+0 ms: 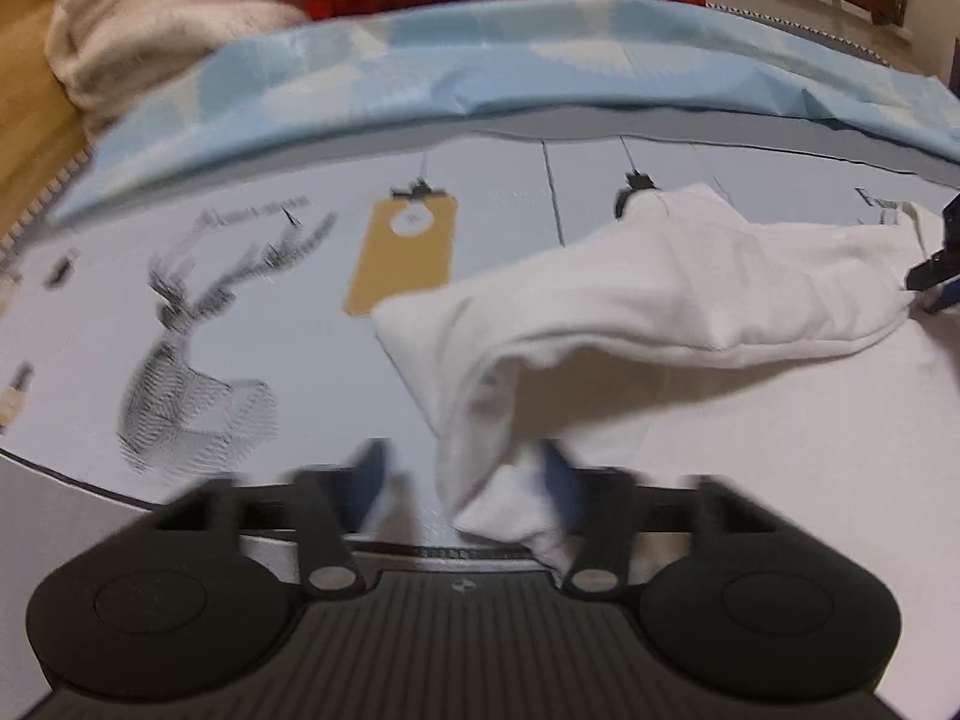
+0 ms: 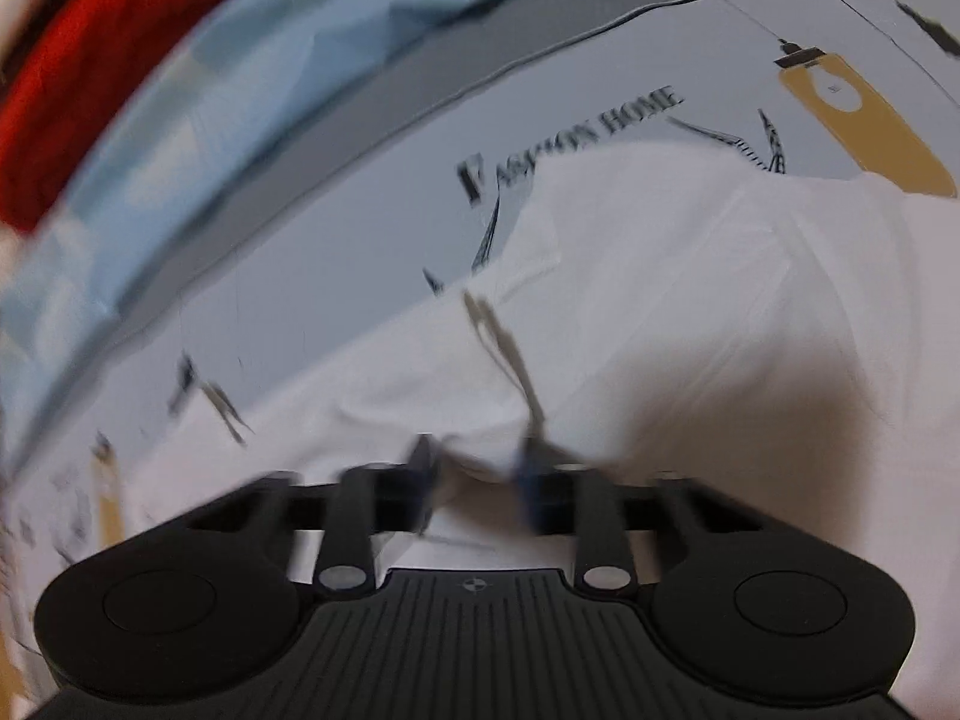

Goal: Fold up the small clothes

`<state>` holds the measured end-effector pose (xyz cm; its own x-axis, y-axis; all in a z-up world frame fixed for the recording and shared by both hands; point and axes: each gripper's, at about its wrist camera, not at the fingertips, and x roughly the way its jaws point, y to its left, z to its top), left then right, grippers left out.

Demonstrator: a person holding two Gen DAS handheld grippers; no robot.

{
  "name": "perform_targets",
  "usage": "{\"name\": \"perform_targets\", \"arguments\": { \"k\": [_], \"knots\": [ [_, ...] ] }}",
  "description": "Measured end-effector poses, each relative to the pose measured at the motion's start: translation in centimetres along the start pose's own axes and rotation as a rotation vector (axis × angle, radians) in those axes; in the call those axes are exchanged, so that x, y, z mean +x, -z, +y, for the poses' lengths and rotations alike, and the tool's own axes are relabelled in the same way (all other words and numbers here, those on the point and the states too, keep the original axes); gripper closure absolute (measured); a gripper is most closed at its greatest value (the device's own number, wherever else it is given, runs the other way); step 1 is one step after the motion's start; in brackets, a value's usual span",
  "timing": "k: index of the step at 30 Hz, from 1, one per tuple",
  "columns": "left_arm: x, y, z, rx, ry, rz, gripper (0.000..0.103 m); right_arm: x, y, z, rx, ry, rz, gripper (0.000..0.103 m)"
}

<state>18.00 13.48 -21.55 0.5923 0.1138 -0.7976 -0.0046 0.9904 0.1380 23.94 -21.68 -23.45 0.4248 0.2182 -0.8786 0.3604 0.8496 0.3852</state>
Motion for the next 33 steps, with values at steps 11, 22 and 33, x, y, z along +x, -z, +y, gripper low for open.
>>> {"name": "perform_targets", "arguments": {
  "k": [11,22,33],
  "knots": [
    [-2.9,2.6,0.7,0.013,0.014,-0.086,0.096,-14.1,-0.5,0.0,-0.22,-0.316,-0.262,0.09],
    [-4.0,3.3,3.6,-0.051,0.259,-0.057,0.071,-5.2,3.6,-8.8,-0.286,-0.037,-0.138,0.088],
    [1.7,-3.4,8.4,-0.411,0.411,0.038,0.04,-5.1,2.9,-7.3,-0.353,-0.031,-0.162,0.087]
  ]
}}
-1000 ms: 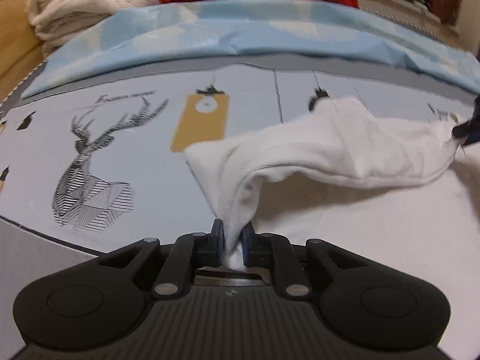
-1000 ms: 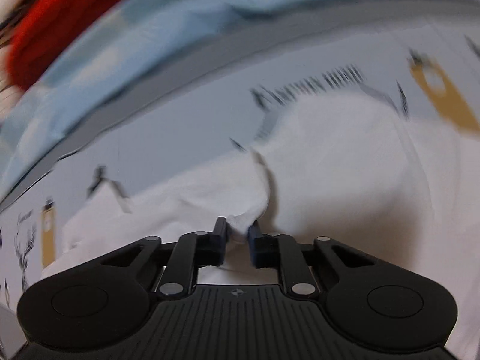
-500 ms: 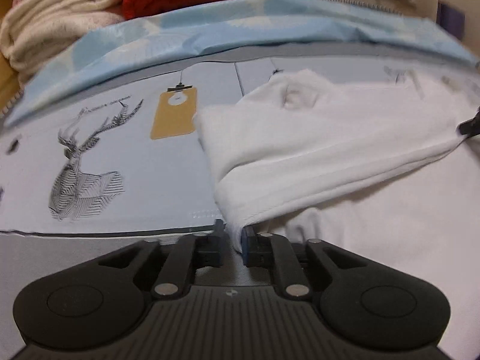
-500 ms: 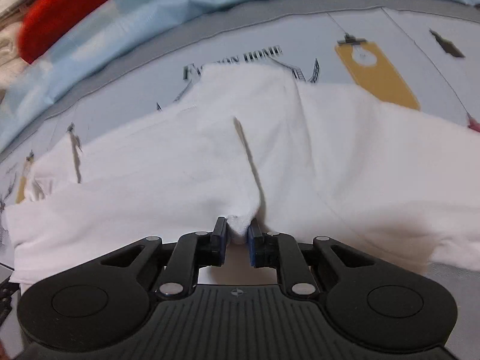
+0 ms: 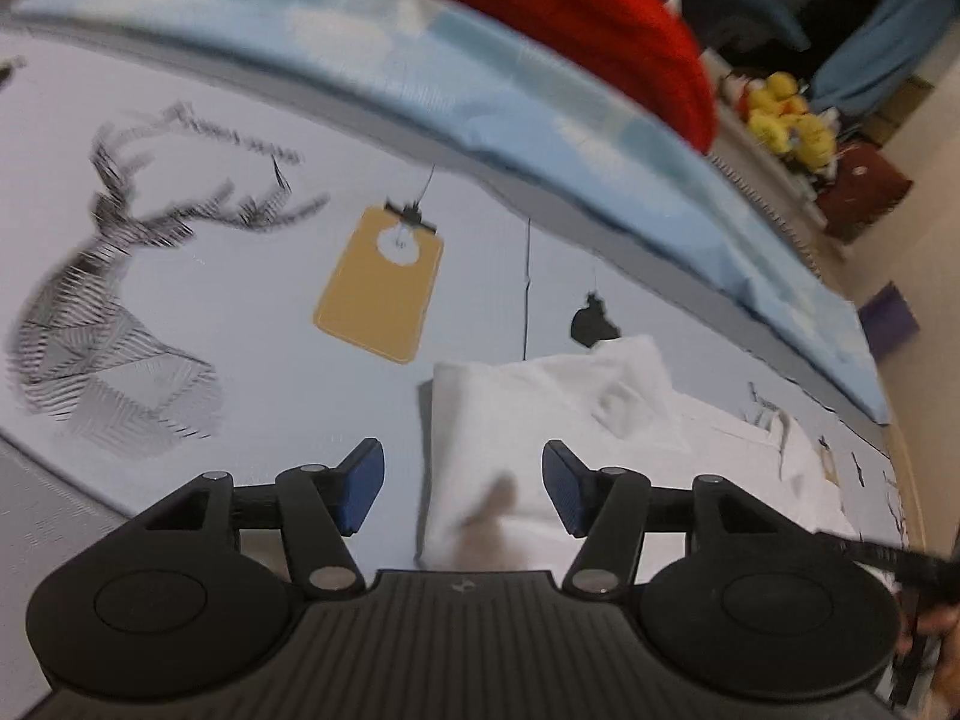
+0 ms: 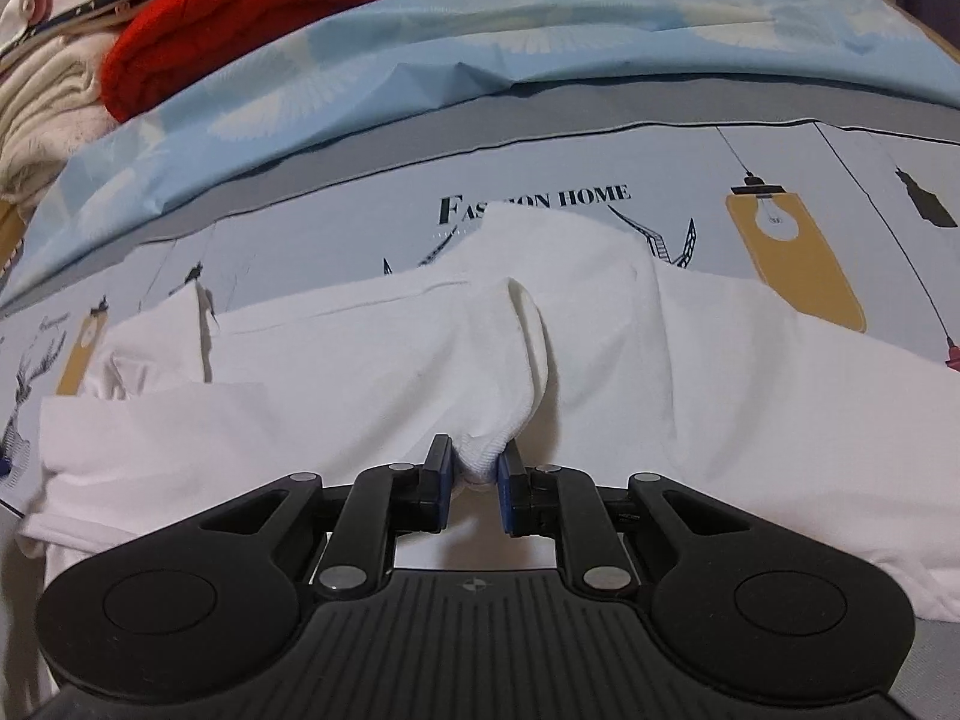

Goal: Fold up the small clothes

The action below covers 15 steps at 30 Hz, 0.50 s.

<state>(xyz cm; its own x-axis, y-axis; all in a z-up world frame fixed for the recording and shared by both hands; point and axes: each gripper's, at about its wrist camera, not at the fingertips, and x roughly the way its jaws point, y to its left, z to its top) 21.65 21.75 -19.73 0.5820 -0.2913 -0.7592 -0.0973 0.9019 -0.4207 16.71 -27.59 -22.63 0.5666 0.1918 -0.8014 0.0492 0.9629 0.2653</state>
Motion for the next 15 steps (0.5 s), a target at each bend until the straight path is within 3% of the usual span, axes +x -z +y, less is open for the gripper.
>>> {"name": "perform_targets", "arguments": {
  "k": [1,2,3,5,8,11,12,13,14,15],
  "knots": [
    [1.3,-0.6,-0.3,-0.012,0.01,0.033,0.045,0.1,0.0,0.0,0.001,0.003,0.002,0.087],
    [2.4,-0.9,-0.6,-0.013,-0.003,0.057,0.059,0.1,0.1,-0.1,0.002,0.006,0.003,0.086],
    [3.1,-1.1,-0.9,-0.002,-0.021,0.063,0.099,0.2,0.1,-0.2,0.002,0.011,0.005,0.085],
    [3.1,-1.4,-2.0,0.034,-0.056,-0.001,0.099,0.2,0.2,-0.2,0.003,0.017,0.0,0.085],
    [0.8,-1.5,-2.7,0.03,-0.01,-0.142,0.099,-1.4,0.0,0.7,-0.042,0.003,-0.075,0.086],
    [0.9,-1.3,-2.8,0.066,-0.026,-0.151,0.098,-3.8,-0.5,1.1,-0.052,-0.053,-0.168,0.086],
    [1.4,-1.2,-2.7,0.066,-0.062,-0.127,0.09,-4.4,-0.6,0.9,-0.042,-0.068,-0.192,0.087],
    [2.0,-1.1,-2.3,0.045,-0.102,-0.096,0.065,-4.5,-0.5,0.6,-0.038,-0.066,-0.206,0.087],
    [2.3,-1.0,-1.8,0.015,-0.146,-0.076,0.049,-4.3,-0.4,0.2,-0.04,-0.042,-0.21,0.086],
    [2.4,-0.8,-1.5,-0.011,-0.192,-0.071,0.022,-3.6,0.0,-0.3,-0.043,0.002,-0.203,0.086]
  ]
}}
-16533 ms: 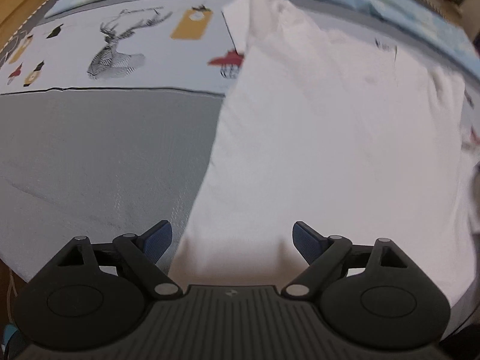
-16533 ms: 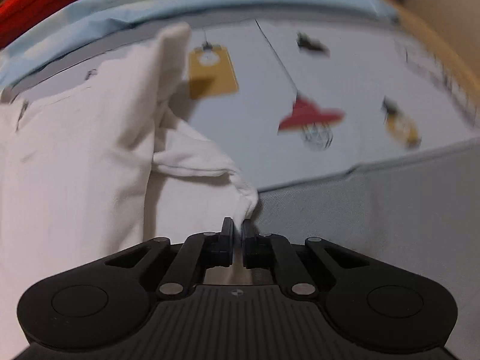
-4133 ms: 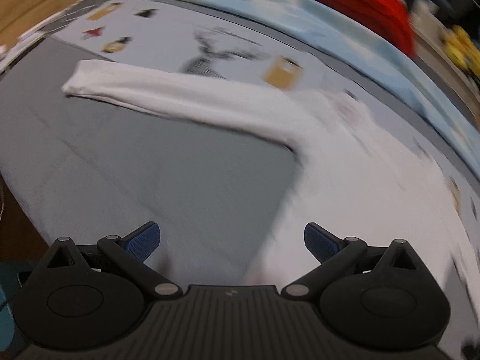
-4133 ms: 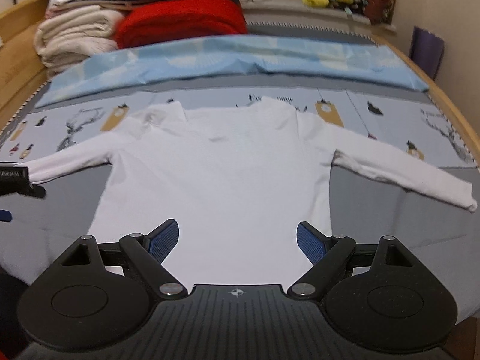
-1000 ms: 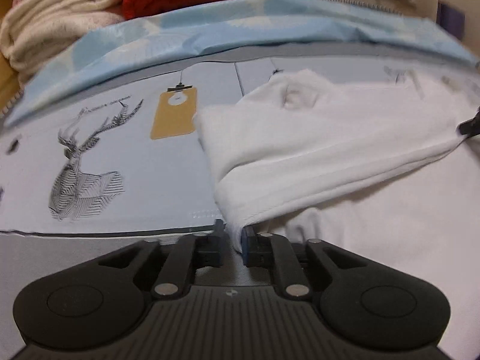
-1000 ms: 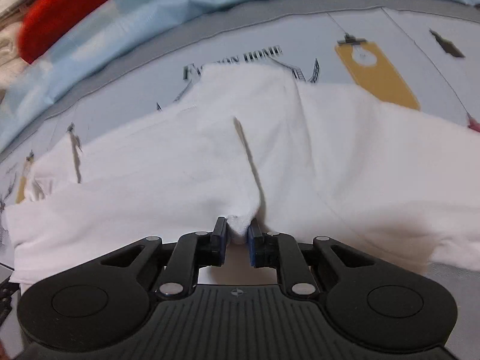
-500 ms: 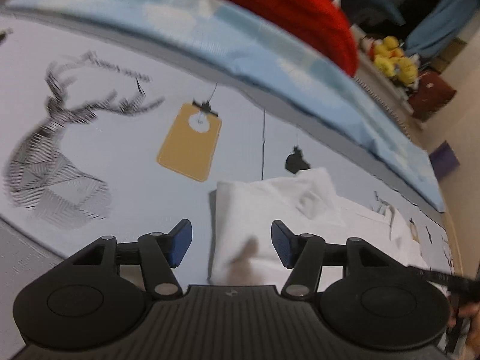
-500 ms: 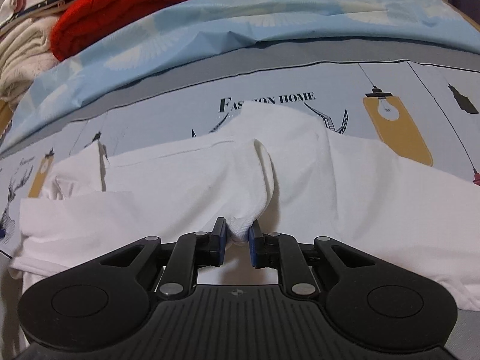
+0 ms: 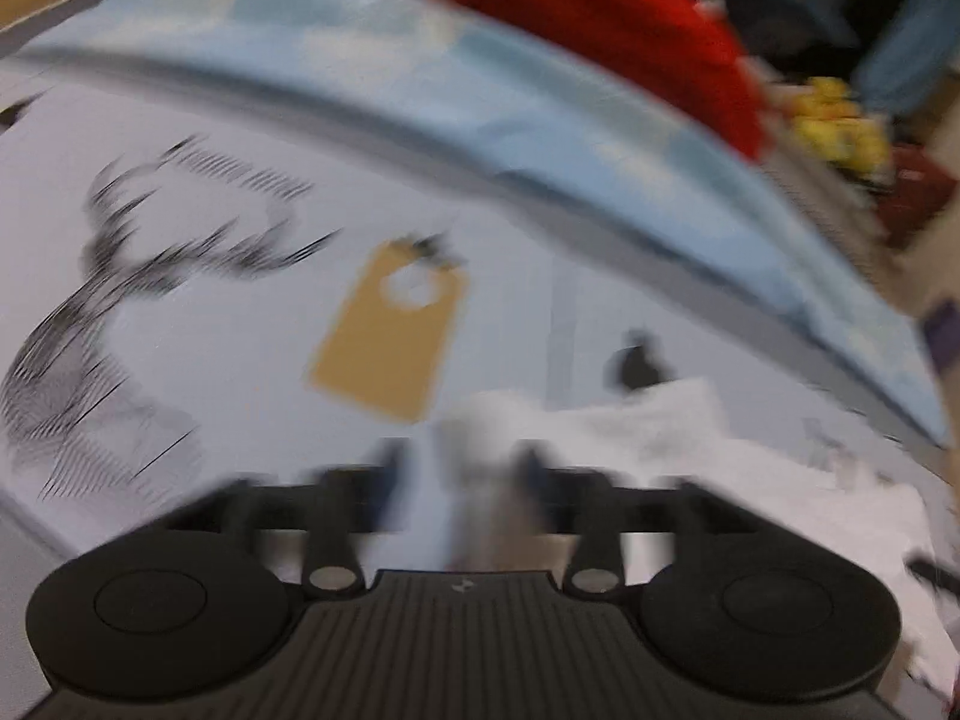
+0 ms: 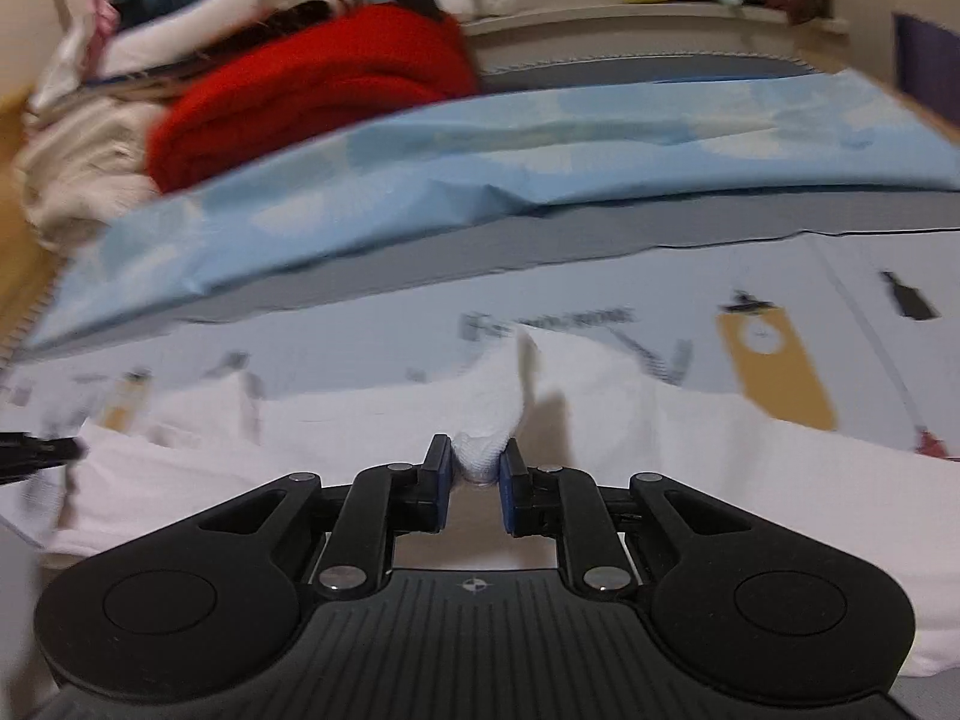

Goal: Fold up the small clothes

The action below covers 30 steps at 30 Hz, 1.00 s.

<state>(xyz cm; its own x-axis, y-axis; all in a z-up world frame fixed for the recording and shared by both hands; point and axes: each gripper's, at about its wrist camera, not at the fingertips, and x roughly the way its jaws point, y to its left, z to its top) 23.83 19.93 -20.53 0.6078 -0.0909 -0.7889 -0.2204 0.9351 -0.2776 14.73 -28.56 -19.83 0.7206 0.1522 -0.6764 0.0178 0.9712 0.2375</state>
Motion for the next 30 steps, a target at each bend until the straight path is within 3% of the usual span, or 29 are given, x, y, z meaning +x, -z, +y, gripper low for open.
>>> {"name": "perform_targets", "arguments": {
  "k": [1,3,4,6,10,13,15,17,18,22,25,30],
  "knots": [
    [-0.3,0.3,0.5,-0.031,-0.063,-0.023,0.016,1.2,0.7,-0.7,0.005,0.047,0.04,0.084],
    [-1.3,0.9,1.1,-0.051,-0.114,-0.068,0.016,3.8,2.1,-2.0,0.023,0.112,0.185,0.069],
    [-2.1,1.2,1.3,-0.049,-0.112,-0.08,0.016,4.0,2.5,-2.3,0.02,0.109,0.183,0.068],
    [-4.0,2.1,1.1,0.005,-0.086,-0.108,0.016,2.8,2.4,-2.1,0.007,0.119,0.129,0.048],
    [-5.0,4.1,-1.4,0.194,-0.077,-0.102,0.013,0.6,1.6,-1.9,0.013,0.112,0.052,0.047],
    [-2.9,5.9,-3.5,0.346,-0.167,-0.039,0.013,0.8,1.2,-0.4,-0.064,0.101,0.013,0.047],
    [-1.2,7.6,-3.9,0.434,-0.223,0.006,0.012,2.5,1.7,0.4,-0.108,0.109,0.06,0.047],
    [-1.6,8.6,-3.5,0.457,-0.223,-0.035,0.011,4.8,2.9,0.3,-0.134,0.177,0.168,0.047],
    [-1.9,8.7,-3.4,0.462,-0.221,-0.032,0.011,4.7,3.5,0.3,-0.14,0.178,0.137,0.047],
    [-4.7,7.7,-2.5,0.416,-0.202,-0.051,0.011,1.4,4.0,-0.8,-0.056,0.146,0.121,0.047],
    [-8.6,7.1,-2.5,0.349,-0.185,-0.084,0.011,-4.0,4.1,-1.4,0.011,0.11,0.06,0.044],
    [-16.1,8.0,-4.0,0.28,-0.144,-0.105,0.011,-14.0,6.2,-1.4,0.107,0.067,-0.021,0.03]
  ]
}}
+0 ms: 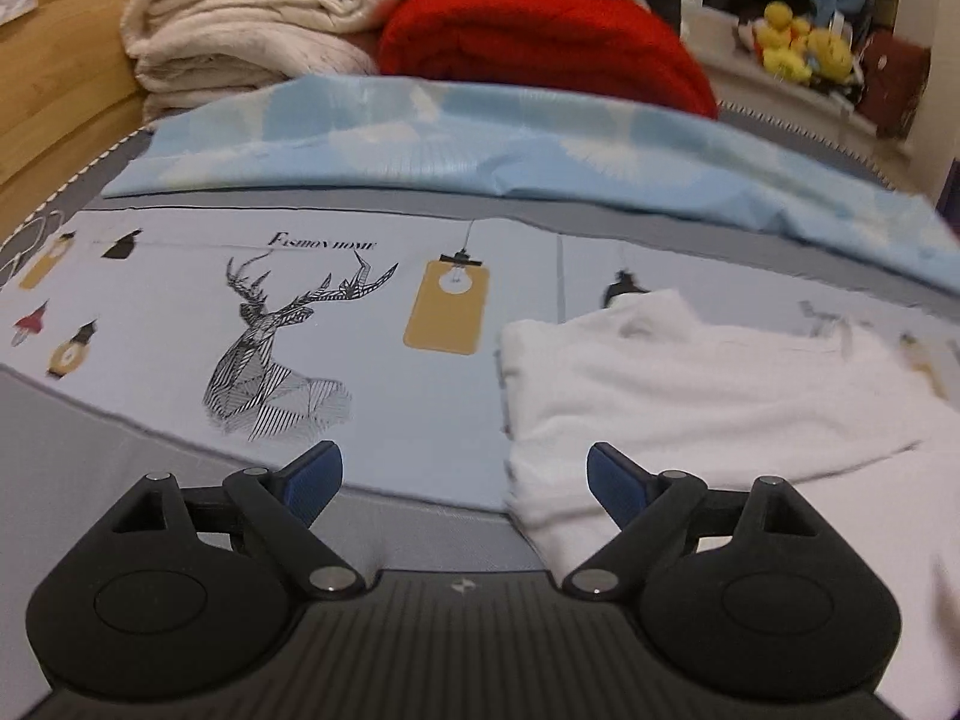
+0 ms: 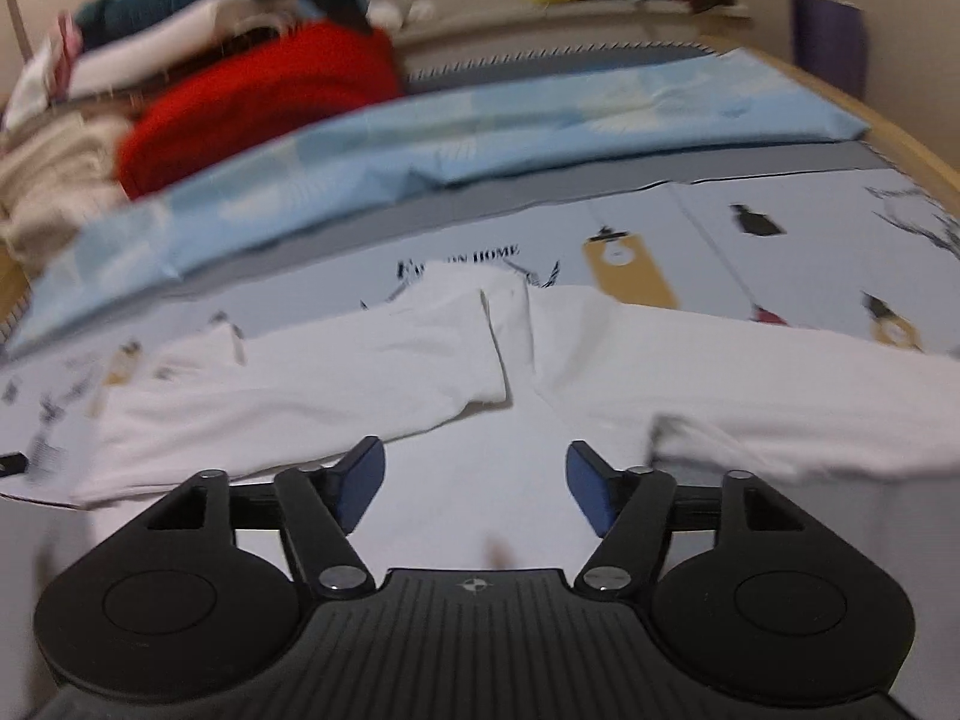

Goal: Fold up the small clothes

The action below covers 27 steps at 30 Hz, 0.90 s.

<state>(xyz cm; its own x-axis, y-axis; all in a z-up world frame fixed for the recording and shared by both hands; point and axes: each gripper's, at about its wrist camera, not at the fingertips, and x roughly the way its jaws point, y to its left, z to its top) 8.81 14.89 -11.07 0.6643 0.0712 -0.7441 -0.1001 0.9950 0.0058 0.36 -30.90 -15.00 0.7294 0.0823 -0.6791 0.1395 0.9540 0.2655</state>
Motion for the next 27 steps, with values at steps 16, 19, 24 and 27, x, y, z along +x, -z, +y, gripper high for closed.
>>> {"name": "perform_targets", "arguments": {
  "k": [16,19,24,27],
  "knots": [
    [-18.3,6.0,-6.8,0.019,0.006,0.01,0.004,-16.6,4.2,1.3,0.131,-0.073,-0.079,0.02],
    [-19.1,6.2,-7.5,0.038,0.002,0.008,0.004,-17.9,4.3,1.1,0.136,-0.083,-0.093,0.019],
    [-18.8,6.4,-7.9,0.045,-0.022,0.038,0.004,-18.2,4.3,0.1,0.167,-0.065,-0.11,0.019],
    [-17.9,6.2,-8.1,0.043,-0.039,0.057,0.004,-17.3,4.4,-1.7,0.226,-0.038,-0.104,0.019]
  ]
}}
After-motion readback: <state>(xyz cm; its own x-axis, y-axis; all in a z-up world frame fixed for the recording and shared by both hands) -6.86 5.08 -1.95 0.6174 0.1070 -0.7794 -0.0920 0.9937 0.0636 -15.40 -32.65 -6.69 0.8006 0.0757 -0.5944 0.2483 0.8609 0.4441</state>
